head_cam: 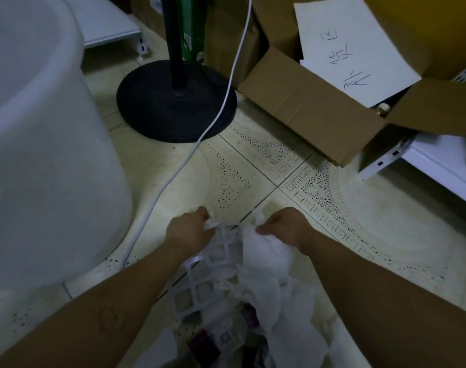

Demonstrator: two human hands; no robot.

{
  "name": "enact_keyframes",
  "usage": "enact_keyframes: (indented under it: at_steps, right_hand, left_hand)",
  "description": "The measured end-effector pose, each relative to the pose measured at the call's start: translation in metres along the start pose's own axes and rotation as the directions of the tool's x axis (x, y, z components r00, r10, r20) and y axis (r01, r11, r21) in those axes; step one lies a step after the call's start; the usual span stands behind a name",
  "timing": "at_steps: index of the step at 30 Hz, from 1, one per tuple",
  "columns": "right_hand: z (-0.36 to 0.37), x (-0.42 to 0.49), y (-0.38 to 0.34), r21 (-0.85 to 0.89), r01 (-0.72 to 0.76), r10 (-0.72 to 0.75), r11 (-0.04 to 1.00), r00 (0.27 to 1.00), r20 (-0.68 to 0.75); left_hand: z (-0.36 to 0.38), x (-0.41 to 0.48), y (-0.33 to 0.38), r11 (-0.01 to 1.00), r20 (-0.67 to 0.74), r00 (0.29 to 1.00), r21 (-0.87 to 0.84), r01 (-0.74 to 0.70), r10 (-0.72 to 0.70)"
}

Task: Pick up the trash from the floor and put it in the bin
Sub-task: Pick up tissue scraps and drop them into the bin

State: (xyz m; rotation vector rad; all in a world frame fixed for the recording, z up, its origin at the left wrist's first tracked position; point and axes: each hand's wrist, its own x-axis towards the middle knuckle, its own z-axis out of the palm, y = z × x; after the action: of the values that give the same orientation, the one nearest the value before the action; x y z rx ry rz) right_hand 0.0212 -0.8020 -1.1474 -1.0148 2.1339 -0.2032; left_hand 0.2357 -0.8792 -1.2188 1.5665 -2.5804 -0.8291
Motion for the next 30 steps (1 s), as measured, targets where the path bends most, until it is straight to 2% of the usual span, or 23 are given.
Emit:
enact_keyframes:
  at_steps: [2,7,11,15,18,22,26,30]
  right_hand:
    - [-0.002,-0.006,-0.001,0.008,0.003,-0.003,1.0,0.999,0.033]
    - [-0.009,-0.018,-0.002,0.069,-0.077,0.064,0.995,0.982,0.177]
    - [-0.006,-0.025,-0.009,0.038,-0.095,0.081,0.995,0.958,0.276]
    - [-0.004,-0.029,-0.032,-0.043,-0.085,0.095,0.995,0.929,0.358]
    - [-0.007,-0.033,-0.042,-0.06,-0.075,0.091,0.995,0.941,0.325]
    - [-0.014,-0.047,-0.05,-0.056,-0.063,0.08,0.996,0.916,0.393]
    - [-0.027,-0.064,-0.061,-0.01,-0.039,0.04,0.999,0.938,0.346]
    - [-0.024,-0.08,-0.063,-0.171,0.016,0.049,0.985,0.927,0.373]
  left_hand:
    - [0.001,-0.003,-0.001,1.0,-0.037,0.999,0.017,-0.002,0.002]
    - [-0.006,-0.016,0.004,0.992,-0.065,0.998,-0.122,-0.022,0.015]
    - [-0.027,-0.019,0.01,0.954,-0.183,0.983,-0.296,-0.053,-0.002]
    - [-0.046,-0.026,0.004,0.909,-0.155,0.988,-0.413,-0.046,-0.02]
    - [-0.057,-0.037,0.001,0.909,-0.135,0.991,-0.412,-0.061,0.005]
    - [-0.068,-0.05,-0.005,0.91,-0.13,0.99,-0.403,-0.098,0.049]
    - [-0.077,-0.067,-0.008,0.926,-0.161,0.98,-0.339,-0.164,0.115]
    - [-0.088,-0.082,-0.004,0.963,-0.204,0.976,-0.24,-0.122,0.073]
